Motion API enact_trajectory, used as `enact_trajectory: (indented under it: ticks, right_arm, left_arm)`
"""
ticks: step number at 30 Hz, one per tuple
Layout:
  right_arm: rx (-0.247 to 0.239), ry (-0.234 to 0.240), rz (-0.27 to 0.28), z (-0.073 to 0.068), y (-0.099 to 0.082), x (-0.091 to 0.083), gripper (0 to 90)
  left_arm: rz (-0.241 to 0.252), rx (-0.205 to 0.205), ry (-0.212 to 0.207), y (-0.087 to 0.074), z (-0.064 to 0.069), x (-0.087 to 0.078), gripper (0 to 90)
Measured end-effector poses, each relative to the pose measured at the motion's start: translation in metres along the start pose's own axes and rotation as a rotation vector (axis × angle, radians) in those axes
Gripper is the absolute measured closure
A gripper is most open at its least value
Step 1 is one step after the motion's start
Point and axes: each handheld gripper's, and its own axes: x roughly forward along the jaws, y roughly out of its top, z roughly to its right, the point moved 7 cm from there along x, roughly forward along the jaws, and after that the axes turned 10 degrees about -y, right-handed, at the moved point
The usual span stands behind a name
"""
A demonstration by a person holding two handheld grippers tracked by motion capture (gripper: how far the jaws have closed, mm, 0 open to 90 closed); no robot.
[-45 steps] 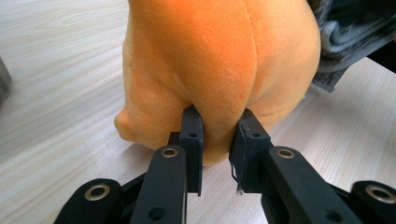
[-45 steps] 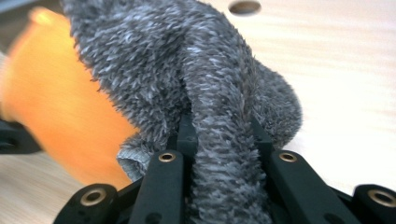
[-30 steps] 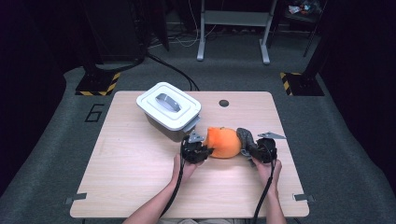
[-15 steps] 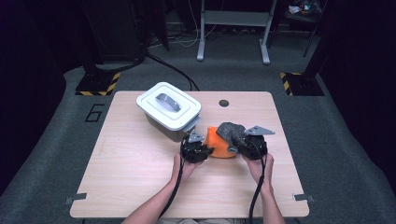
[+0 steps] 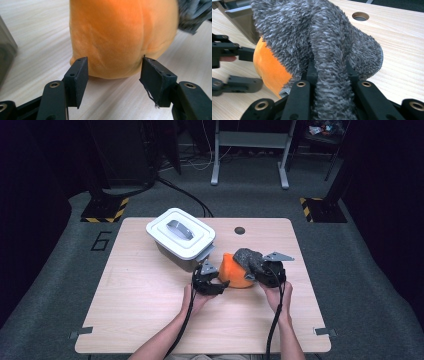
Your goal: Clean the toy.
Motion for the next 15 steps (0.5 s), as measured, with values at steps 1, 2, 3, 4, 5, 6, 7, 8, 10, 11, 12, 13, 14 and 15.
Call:
enact_trajectory:
  ticks: [1,2,3,4,5,6,7,8,10,11,12,13,14,15]
  right_arm:
    - [0.0,0.0,0.0,-0.0001,0.0002,0.0002,73.8]
    - [0.003,-0.001,-0.001,-0.0004,0.0001,0.0,73.8]
    - [-0.002,0.0,0.001,-0.0005,0.0003,0.0001,73.8]
    - [-0.002,-0.001,0.001,-0.0004,0.0002,0.0001,73.8]
    - [0.001,-0.001,-0.001,-0.0003,-0.0001,-0.0002,73.7]
    - [0.001,0.001,0.0,-0.0001,-0.0001,-0.0001,73.7]
    - [-0.001,0.002,0.004,0.0002,0.0,0.0001,73.7]
    - [0.001,0.004,0.003,0.0003,0.0,0.0001,73.7]
    - [0.001,0.004,0.009,0.0005,0.0003,0.0003,73.7]
    - [-0.002,0.003,0.01,0.0007,0.0003,0.0006,73.6]
    - [0.0,0.002,0.014,0.0008,0.0005,0.0005,73.6]
    - [0.001,0.001,0.016,0.0006,0.0006,0.0004,73.5]
    - [0.005,-0.001,0.016,0.0008,0.0006,0.0003,73.5]
    - [0.008,0.0,0.019,0.0018,0.0005,-0.0001,73.5]
  left_arm:
    - [-0.003,0.009,0.005,0.0001,-0.0004,0.0014,39.7]
    - [-0.002,0.007,0.009,0.0003,0.0,0.0026,40.7]
    - [0.001,0.015,0.015,0.001,0.0,0.0032,42.2]
    - [0.001,0.015,0.015,0.001,0.0,0.0032,44.1]
    - [0.002,0.019,0.019,0.0015,0.0008,0.0041,46.9]
    - [0.004,0.023,0.022,0.0017,0.0012,0.0044,49.4]
    - [0.005,0.025,0.022,0.0019,0.0015,0.0047,52.6]
    - [0.002,0.027,0.021,0.0021,0.0019,0.0048,55.7]
    - [0.002,0.032,0.02,0.0024,0.0025,0.0051,61.5]
    - [0.001,0.035,0.02,0.0024,0.003,0.0053,64.6]
    - [0.005,0.035,0.016,0.0026,0.0035,0.0055,67.5]
    - [0.005,0.035,0.014,0.0026,0.0038,0.0053,70.4]
    - [0.004,0.033,0.007,0.0026,0.0042,0.0048,72.4]
    - [0.007,0.028,0.006,0.0027,0.0045,0.0045,74.5]
